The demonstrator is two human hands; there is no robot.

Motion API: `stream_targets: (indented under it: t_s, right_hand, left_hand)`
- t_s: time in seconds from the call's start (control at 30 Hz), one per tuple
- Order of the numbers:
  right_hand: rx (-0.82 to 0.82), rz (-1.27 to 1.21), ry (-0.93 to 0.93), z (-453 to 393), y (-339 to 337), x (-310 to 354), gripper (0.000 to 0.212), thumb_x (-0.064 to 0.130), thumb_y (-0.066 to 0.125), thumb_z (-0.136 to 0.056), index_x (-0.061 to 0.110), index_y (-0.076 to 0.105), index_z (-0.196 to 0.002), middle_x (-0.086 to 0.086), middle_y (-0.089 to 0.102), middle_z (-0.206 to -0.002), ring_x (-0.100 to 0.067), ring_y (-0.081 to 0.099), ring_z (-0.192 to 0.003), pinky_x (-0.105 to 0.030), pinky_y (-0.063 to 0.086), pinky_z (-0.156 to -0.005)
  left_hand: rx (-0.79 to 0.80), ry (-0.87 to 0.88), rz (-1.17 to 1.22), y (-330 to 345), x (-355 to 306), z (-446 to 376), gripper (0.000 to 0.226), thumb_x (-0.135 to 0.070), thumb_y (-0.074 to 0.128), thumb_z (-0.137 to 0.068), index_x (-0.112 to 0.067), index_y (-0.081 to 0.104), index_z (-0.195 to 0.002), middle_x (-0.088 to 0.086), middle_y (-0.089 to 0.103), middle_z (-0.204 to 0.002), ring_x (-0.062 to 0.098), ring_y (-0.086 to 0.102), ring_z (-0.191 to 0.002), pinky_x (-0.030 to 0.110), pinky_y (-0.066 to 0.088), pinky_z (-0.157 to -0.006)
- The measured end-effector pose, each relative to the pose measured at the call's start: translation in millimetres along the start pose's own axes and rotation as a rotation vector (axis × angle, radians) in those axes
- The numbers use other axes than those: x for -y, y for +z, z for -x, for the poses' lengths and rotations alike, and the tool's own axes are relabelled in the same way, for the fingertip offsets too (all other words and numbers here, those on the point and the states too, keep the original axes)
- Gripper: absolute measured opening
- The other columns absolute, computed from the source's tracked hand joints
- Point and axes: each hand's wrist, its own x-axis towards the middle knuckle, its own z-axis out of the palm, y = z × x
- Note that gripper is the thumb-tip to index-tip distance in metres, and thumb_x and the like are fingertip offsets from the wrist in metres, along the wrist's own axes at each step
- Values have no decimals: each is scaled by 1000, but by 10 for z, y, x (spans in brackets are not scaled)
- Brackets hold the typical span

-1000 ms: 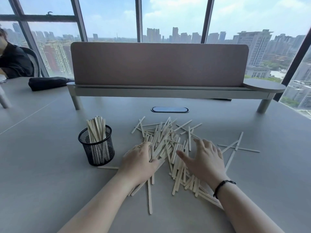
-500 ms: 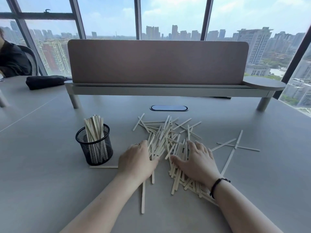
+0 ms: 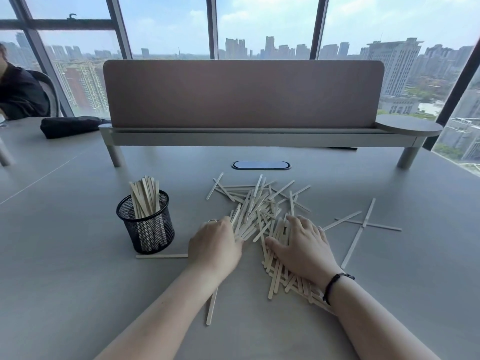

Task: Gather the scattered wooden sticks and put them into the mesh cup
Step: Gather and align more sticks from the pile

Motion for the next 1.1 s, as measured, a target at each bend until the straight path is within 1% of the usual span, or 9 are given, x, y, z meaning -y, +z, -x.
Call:
stream_targets:
  t_s: [0.07,0.17,0.27,0.37,0.43,0.53,0.77,0.9,1.1]
  right_hand:
    - [3,-4,0,5,-4,2,85,72,45,-85,23,28,-152,-1,33,-156,-20,24,-147,-38,13,-121]
    - [5,-7,1,17,-13,7,83,72,45,-86,24,28,-152,-1,33,-155,-20,24,-147,-38,14,-121]
    - [5,-14,2,13,-12,12,83,72,45,-86,24,28,-151,0,32,-156,-20,23,-147,-38,14,-121]
    - [1,-13,-5,10,-10,11,82,71,45,-86,24,29,-151,0,33,-155,-19,23,-147,-37,13,-121]
    - [-2,-14,-10,17,-12,8,80,70,46,-87,24,29,-151,1,33,-155,-19,23,-147,-37,13,-121]
    - [-5,-16,-13,25,-15,8,79,69,47,-87,25,31,-150,1,34,-154,-18,23,-147,-36,12,-120]
    - [3,-21,-6,26,-29,23,79,69,47,-87,25,31,-149,1,34,-154,-20,24,-147,-36,13,-120]
    - [11,-25,2,31,-34,19,79,70,47,-86,26,31,-149,1,33,-155,-21,23,-147,-37,13,-121]
    - [17,-28,0,23,-25,16,79,71,47,-85,27,32,-149,1,33,-155,-21,25,-146,-38,15,-121]
  left_hand:
    - [4,20,-47,11,-30,-6,18,-30,55,-94,-14,57,-101,8,69,-105,32,62,-101,35,42,-69]
    - [19,46,-177,41,-99,-9,18,-18,49,-95,-11,58,-109,9,67,-112,30,62,-105,35,44,-71]
    - [51,72,-278,91,-153,-14,25,-5,44,-95,-9,56,-116,11,65,-118,30,61,-109,37,50,-77]
    - [21,117,-342,112,-175,-6,37,5,33,-88,-4,58,-114,14,68,-113,31,66,-103,36,55,-78]
    - [19,128,-368,101,-171,-15,38,6,33,-87,-4,58,-115,14,68,-113,30,68,-101,35,56,-76]
    - [77,108,-347,73,-160,-29,32,4,39,-93,-5,53,-120,15,62,-121,31,65,-108,37,54,-81]
    - [110,78,-330,79,-136,-40,33,-3,38,-97,-5,44,-129,16,53,-129,31,59,-114,37,50,-88]
    - [86,97,-264,91,-65,-59,44,-3,37,-96,-3,36,-140,18,51,-129,33,60,-112,37,48,-89]
    - [109,147,-133,42,25,-103,66,-3,35,-95,-7,12,-156,18,37,-138,41,64,-101,43,48,-81]
